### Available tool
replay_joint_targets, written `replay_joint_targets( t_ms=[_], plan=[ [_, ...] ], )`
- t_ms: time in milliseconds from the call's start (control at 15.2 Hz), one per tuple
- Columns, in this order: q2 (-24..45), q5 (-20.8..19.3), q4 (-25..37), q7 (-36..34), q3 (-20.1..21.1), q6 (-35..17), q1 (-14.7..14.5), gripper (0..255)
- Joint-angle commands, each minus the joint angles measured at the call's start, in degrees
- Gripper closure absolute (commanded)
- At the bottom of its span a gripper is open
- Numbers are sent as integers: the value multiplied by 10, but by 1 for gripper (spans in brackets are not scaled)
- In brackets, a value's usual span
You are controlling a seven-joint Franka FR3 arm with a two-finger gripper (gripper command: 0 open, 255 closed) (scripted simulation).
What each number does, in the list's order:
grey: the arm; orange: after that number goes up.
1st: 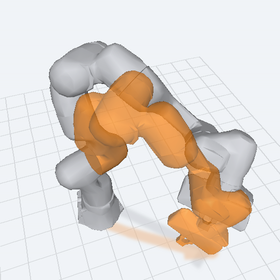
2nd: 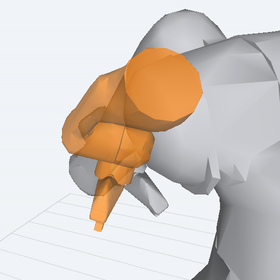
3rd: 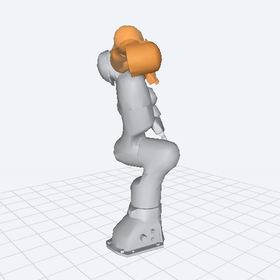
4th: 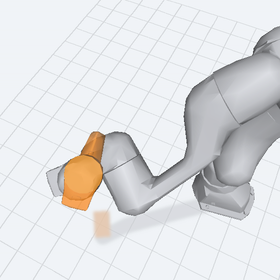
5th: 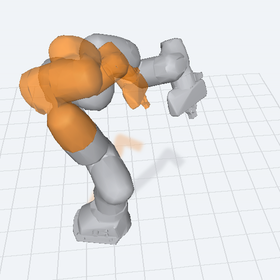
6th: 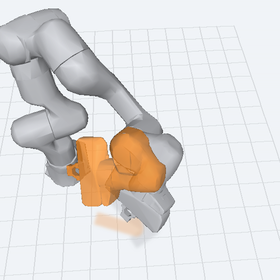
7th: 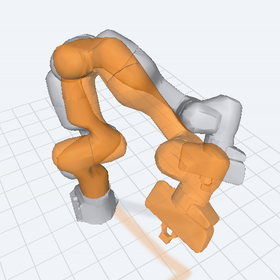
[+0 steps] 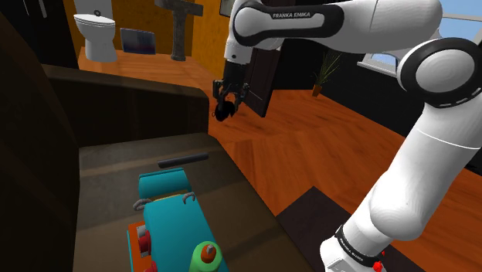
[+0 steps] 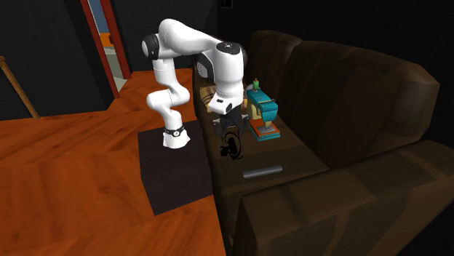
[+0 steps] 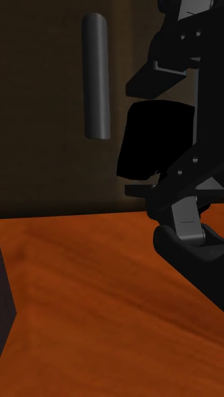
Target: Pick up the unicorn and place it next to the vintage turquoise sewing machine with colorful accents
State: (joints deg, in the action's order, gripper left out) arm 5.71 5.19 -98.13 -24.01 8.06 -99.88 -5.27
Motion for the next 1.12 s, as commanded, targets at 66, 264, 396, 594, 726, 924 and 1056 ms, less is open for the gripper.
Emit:
replay_joint_targets(
  t_ms=[66,264,396,594,726,924,1056],
  plan=[
    [-1,0,22,-1,0,23,0,255],
    [0,-1,46,-4,0,46,0,255],
    [1,-1,63,-5,0,62,0,255],
    [4,-1,90,-7,0,86,0,255],
    [7,-2,109,-9,0,102,0,255],
    [13,-2,140,-12,0,127,0,255],
    [17,-3,162,-13,0,144,0,255]
  ],
)
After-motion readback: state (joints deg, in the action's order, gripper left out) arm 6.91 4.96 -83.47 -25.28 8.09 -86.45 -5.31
